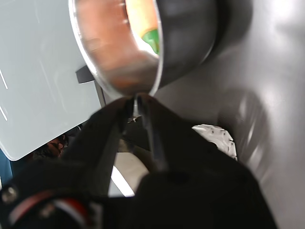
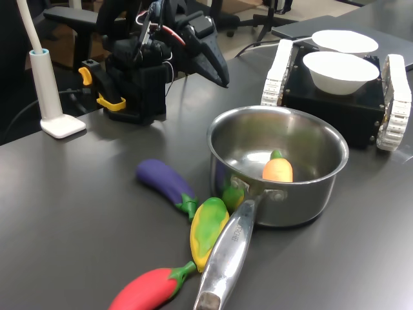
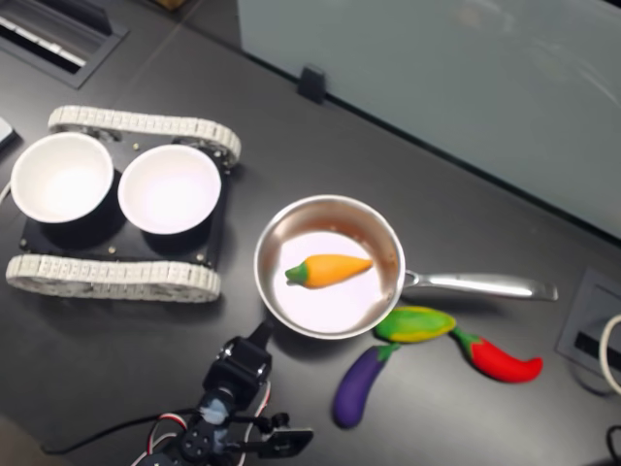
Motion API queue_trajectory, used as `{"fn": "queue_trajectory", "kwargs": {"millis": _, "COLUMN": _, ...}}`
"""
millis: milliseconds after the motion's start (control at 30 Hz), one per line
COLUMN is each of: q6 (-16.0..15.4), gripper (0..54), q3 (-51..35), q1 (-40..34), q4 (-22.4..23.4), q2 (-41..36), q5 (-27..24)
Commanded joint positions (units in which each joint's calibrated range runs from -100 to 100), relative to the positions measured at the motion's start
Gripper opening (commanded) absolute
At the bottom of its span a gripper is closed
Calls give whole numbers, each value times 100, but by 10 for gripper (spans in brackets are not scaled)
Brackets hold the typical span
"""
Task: Pick up the carrot and place them in the pan
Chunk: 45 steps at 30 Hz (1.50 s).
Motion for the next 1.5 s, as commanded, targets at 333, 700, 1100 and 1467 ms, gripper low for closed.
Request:
{"fn": "queue_trajectory", "kwargs": {"millis": 333, "q6": -85, "gripper": 2, "q3": 45, "q1": 368, "q4": 499, "q2": -24, "q5": 54}}
{"fn": "queue_trajectory", "kwargs": {"millis": 700, "q6": -85, "gripper": 2, "q3": 635, "q1": 368, "q4": 593, "q2": -24, "q5": 122}}
{"fn": "queue_trajectory", "kwargs": {"millis": 1100, "q6": -85, "gripper": 2, "q3": 1435, "q1": 322, "q4": 277, "q2": -24, "q5": 151}}
{"fn": "queue_trajectory", "kwargs": {"millis": 1467, "q6": -43, "gripper": 2, "q3": 1753, "q1": -137, "q4": 124, "q2": -24, "q5": 230}}
